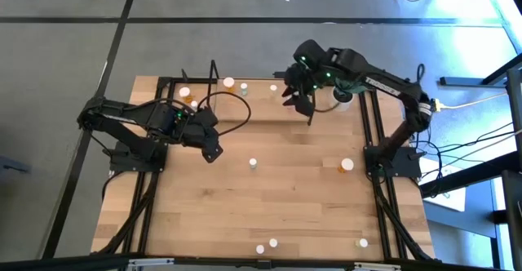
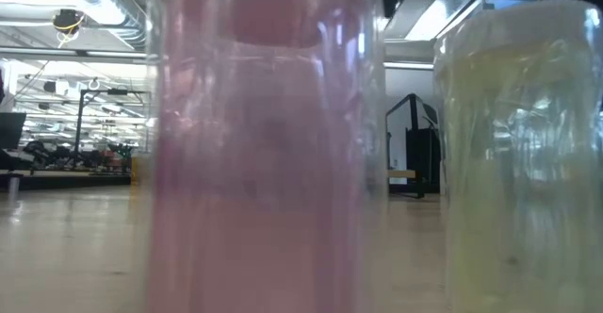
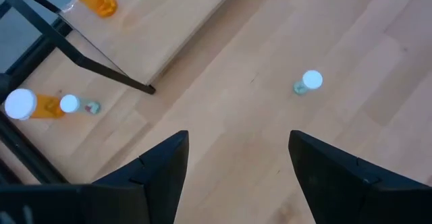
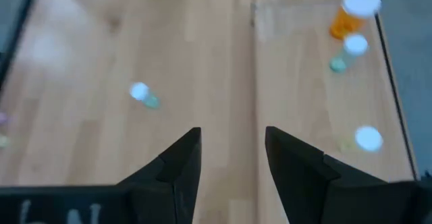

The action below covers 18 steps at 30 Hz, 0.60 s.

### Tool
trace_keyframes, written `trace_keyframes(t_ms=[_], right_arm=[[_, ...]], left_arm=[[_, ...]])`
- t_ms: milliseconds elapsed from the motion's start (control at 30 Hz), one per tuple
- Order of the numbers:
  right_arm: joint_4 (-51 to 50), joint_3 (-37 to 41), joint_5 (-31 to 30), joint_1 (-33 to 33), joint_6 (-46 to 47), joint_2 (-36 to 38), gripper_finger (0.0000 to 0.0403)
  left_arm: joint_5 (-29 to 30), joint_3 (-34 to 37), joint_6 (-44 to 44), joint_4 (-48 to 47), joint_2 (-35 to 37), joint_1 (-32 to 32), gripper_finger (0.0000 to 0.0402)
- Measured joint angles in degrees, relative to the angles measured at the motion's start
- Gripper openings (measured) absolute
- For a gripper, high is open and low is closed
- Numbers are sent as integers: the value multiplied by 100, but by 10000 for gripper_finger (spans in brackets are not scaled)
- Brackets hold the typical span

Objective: Pick and place medicine bottles onto shelf by color
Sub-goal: Put the right blue pill bottle on the shelf aligned with the other blue pill bottle

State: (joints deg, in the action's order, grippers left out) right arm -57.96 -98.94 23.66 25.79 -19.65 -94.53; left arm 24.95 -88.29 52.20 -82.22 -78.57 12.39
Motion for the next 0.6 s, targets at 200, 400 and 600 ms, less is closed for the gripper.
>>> trace_keyframes(t_ms=[200, 400, 600], right_arm=[[190, 0, 0, -616, 139, 440, 167], [190, 0, -2, -1088, 138, 746, 167], [79, 0, -23, -1529, 47, 942, 167]], left_arm=[[-36, 0, -546, 241, -1, 6, 248], [-341, 454, -2105, 1509, -21, 6, 248], [-1033, 1445, -2750, 2932, -19, 15, 248]])
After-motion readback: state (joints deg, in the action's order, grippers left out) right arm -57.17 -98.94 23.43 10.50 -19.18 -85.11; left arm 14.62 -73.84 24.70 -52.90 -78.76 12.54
